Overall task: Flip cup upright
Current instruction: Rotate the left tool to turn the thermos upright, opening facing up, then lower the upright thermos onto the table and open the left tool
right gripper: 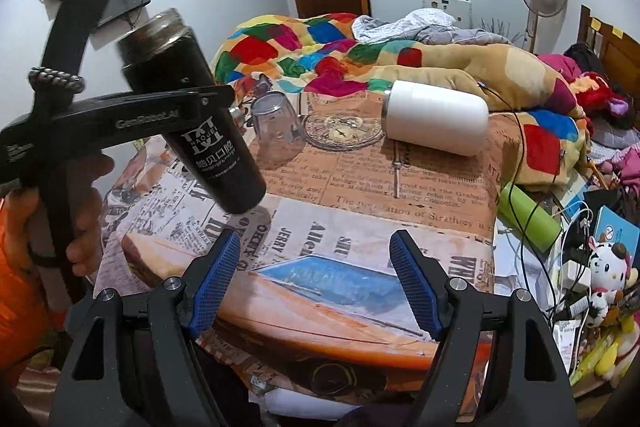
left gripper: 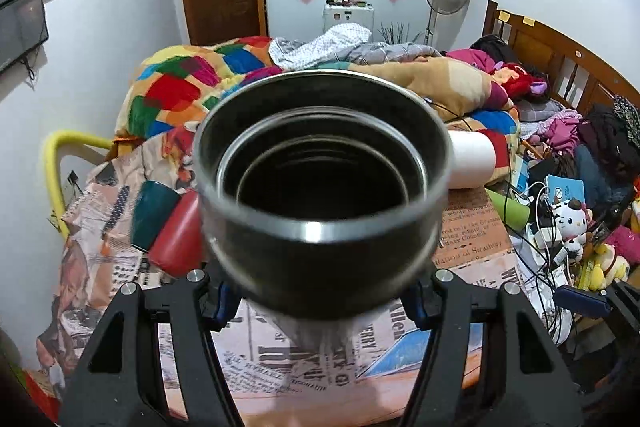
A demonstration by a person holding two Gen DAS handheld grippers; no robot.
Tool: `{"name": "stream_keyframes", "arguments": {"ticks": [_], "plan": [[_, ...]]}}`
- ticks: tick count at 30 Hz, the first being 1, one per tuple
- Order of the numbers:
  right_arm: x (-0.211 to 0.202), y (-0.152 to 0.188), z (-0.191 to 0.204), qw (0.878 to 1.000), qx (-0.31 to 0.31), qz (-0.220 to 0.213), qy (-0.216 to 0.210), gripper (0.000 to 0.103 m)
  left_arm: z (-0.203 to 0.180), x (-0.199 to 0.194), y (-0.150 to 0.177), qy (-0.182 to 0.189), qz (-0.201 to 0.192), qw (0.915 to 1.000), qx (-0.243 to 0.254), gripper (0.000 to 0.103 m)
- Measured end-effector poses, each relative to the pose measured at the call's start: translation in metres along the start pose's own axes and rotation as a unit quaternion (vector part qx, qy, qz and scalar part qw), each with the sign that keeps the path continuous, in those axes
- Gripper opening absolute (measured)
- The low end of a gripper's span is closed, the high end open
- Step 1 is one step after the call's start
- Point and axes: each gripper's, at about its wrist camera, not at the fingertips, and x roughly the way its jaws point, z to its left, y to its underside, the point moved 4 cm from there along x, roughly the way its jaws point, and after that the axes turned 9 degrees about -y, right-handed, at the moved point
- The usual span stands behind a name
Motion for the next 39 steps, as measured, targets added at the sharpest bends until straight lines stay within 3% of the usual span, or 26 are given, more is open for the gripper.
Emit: {"name": "stream_keyframes", "arguments": {"ticks": [16, 25, 32, 39], "plan": [[0.003, -0.001, -0.005, 1.000, 0.012, 0.007, 0.003, 0.074, -0.014, 0.016, 0.027, 0.027, 0.028, 0.9990, 0.022, 0.064], [-0.020, -0.007, 0.009, 1.000, -0.002, -0.017, 0.007, 0.074, -0.009, -0.026, 0.021, 0.023, 0.001, 0.9995, 0.022, 0.064], [-0.072, -0.019, 0.039, 0.996, -0.026, -0.081, 0.011, 0.074, 0.009, -0.111, 0.010, 0.028, -0.079, 0.9964, 0.014, 0.064], [-0.139, -0.031, 0.078, 0.981, -0.050, -0.188, 0.005, 0.074, 0.031, -0.227, 0.024, 0.024, -0.198, 0.9800, -0.002, 0.065]]}}
